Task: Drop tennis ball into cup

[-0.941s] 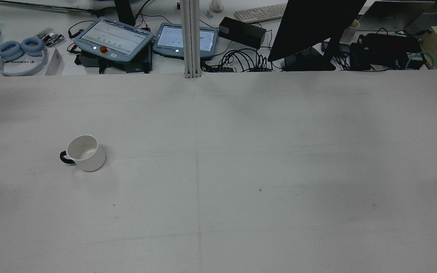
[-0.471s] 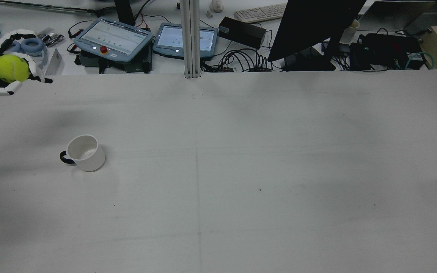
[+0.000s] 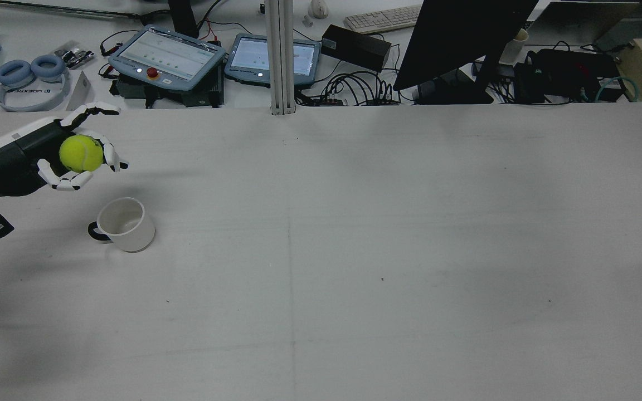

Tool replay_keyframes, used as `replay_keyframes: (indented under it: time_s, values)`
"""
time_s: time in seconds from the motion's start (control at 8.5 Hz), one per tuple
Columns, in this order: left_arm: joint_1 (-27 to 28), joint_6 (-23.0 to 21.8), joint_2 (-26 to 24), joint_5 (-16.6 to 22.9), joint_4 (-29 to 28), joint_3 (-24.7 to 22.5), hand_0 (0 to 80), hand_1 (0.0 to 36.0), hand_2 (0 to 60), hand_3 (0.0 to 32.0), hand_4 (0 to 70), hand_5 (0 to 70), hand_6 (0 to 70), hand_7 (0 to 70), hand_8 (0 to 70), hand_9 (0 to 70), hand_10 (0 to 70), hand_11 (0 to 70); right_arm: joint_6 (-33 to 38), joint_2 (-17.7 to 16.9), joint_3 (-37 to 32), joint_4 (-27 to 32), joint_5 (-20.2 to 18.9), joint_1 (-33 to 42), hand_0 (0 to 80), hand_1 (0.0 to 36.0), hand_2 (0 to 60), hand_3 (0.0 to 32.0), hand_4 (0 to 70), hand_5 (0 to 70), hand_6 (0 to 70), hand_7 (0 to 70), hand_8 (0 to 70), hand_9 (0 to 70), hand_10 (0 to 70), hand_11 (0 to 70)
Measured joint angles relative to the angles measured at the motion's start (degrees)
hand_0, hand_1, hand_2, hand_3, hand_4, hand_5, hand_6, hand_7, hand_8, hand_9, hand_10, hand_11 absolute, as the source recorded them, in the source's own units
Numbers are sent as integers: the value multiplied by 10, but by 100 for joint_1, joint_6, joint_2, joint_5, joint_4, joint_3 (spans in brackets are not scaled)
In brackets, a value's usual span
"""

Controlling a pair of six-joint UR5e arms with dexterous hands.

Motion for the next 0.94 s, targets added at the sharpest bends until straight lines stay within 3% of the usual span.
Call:
replay_keyframes:
  time_s: [0.12,0.24,0.35,0.47,0.59,0.71,0.82,0.94]
  values:
    - [182,63,1,-57,-5,25,800,360,548,320,0,328,700,567,465,393,134,233,-1,0,0,0,0,0,0,0,0,0,0,0,0,0,0,0,0,0]
    - [379,102,-1,-159,-55,114,800,360,472,320,0,302,633,487,418,327,130,228,-4,0,0,0,0,0,0,0,0,0,0,0,0,0,0,0,0,0]
    - [504,117,-7,-234,-155,224,800,360,427,320,0,278,543,316,340,206,121,216,-5,0,0,0,0,0,0,0,0,0,0,0,0,0,0,0,0,0]
    - [571,116,-11,-279,-248,312,800,360,400,320,0,260,520,213,295,134,115,203,-6,0,0,0,0,0,0,0,0,0,0,0,0,0,0,0,0,0]
    - [599,102,-17,-294,-298,354,749,347,347,320,0,230,463,150,257,90,102,179,-6,0,0,0,0,0,0,0,0,0,0,0,0,0,0,0,0,0]
    - [612,83,-20,-299,-324,377,631,316,337,320,0,209,418,133,233,70,96,166,-7,0,0,0,0,0,0,0,0,0,0,0,0,0,0,0,0,0]
    - [616,79,-16,-301,-335,389,606,299,352,320,0,210,453,116,232,59,94,163,-6,0,3,0,0,0,0,0,0,0,0,0,0,0,0,0,0,0]
    - [618,79,-4,-302,-339,398,596,296,342,320,0,193,374,128,215,60,95,162,-7,0,3,0,0,0,0,0,0,0,0,0,0,0,0,0,0,0]
